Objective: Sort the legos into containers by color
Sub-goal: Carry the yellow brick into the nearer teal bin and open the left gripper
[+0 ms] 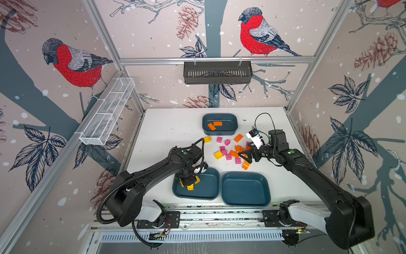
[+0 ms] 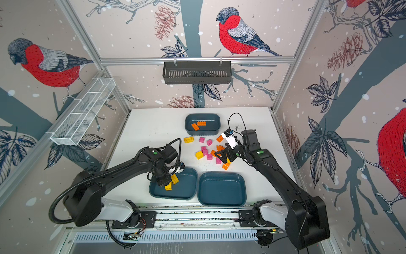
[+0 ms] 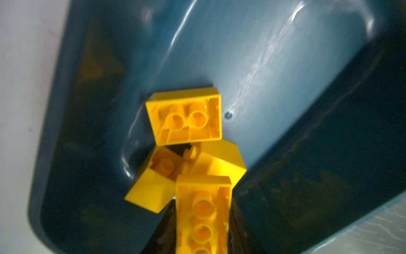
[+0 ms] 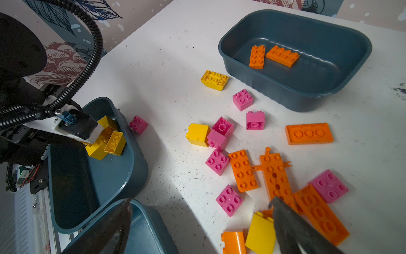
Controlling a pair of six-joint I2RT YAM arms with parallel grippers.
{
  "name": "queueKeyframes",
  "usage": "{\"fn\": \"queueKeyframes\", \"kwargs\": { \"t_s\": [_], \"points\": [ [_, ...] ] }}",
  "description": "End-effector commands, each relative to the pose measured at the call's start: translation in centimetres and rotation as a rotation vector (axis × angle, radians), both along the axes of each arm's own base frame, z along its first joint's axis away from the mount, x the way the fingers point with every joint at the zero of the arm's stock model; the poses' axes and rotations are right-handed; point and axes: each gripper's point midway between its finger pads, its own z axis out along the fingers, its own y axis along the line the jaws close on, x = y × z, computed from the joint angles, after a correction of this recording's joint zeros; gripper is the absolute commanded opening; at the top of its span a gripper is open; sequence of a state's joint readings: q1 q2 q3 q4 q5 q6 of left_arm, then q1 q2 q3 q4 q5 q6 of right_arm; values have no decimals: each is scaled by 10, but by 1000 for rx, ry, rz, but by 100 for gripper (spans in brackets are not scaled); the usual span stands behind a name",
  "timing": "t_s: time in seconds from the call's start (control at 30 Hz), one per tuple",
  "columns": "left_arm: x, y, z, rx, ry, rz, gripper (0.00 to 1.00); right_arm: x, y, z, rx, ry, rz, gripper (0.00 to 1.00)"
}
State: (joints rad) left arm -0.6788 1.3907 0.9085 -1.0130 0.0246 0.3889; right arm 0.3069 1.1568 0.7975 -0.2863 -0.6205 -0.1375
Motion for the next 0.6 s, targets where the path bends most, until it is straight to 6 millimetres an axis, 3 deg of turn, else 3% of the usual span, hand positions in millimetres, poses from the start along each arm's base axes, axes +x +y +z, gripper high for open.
{"fn": "queueKeyframes", "kwargs": {
  "t_s": [0.0,0.1,0.23,0.37,0.57],
  "points": [
    [-7,16,0,58,21,-17,26,-1,4,0,0,-10,23,99],
    [-10,19,-3,63,25,-15,32,-1,5,1,-1,-12,27,99],
    [-3,10,8,19,-4,-10,58,0,5,2,-5,-13,28,99],
    [16,-8,26,-48,-61,-5,64,1,5,5,-5,-20,26,99],
    [95,-49,66,-223,-258,88,68,5,4,8,-13,-35,14,99]
  ]
}}
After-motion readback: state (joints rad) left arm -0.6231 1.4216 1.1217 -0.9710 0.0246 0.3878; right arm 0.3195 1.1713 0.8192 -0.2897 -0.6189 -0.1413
